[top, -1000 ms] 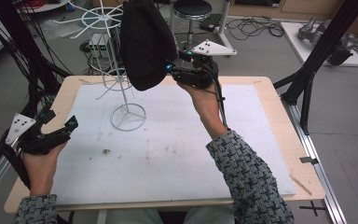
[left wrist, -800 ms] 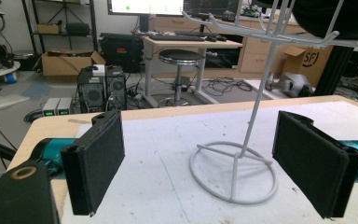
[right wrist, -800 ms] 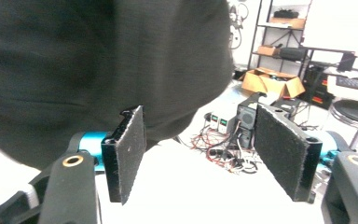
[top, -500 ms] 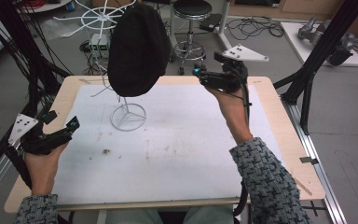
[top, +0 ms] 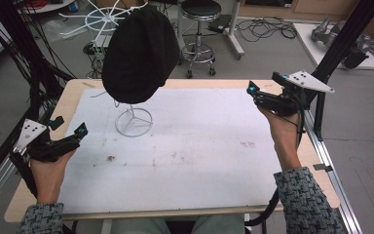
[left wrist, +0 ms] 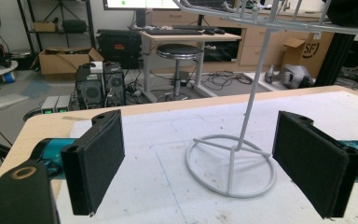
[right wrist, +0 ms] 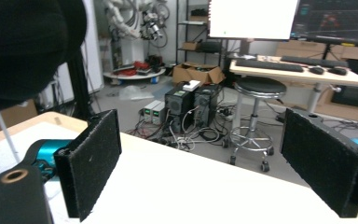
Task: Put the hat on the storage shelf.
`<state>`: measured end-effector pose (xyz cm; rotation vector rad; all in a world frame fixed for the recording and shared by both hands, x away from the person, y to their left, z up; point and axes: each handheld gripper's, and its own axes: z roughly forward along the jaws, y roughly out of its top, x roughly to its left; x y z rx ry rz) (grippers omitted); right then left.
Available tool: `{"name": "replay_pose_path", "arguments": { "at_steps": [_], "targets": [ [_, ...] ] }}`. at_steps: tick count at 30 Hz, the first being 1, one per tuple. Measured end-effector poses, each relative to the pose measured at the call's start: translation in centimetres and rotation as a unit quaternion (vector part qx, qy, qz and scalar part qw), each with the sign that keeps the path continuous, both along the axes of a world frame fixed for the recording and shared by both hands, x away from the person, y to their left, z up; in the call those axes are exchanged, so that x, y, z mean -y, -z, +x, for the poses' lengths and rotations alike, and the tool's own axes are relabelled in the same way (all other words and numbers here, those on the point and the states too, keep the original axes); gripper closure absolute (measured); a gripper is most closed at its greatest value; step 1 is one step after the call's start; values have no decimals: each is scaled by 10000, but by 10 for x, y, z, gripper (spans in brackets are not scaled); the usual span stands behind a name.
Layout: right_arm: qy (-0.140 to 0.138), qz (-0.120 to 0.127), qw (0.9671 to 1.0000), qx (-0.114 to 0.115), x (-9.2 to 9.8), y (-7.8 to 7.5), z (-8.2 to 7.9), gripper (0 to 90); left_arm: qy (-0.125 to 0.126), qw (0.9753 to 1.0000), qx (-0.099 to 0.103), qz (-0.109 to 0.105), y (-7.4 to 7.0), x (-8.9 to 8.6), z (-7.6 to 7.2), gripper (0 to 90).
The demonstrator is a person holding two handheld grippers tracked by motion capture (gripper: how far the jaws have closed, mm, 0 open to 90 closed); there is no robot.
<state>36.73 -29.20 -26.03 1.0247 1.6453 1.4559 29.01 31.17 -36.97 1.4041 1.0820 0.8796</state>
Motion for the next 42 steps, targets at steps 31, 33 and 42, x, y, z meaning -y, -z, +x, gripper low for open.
{"name": "replay_pose_path", "arguments": {
  "at_steps": [31, 33, 42],
  "targets": [
    [309, -194, 9933, -1096, 47, 123, -17, 109, -31, 9984, -419, 371, 28, 12, 15, 169],
    [305, -255, 9921, -1194, 48, 129, -18, 109, -31, 9982, -457, 389, 30, 12, 16, 169],
    [312, -228, 9918, -1217, 53, 133, -20, 109, -17, 9979, -519, 398, 31, 12, 18, 169]
  ]
}}
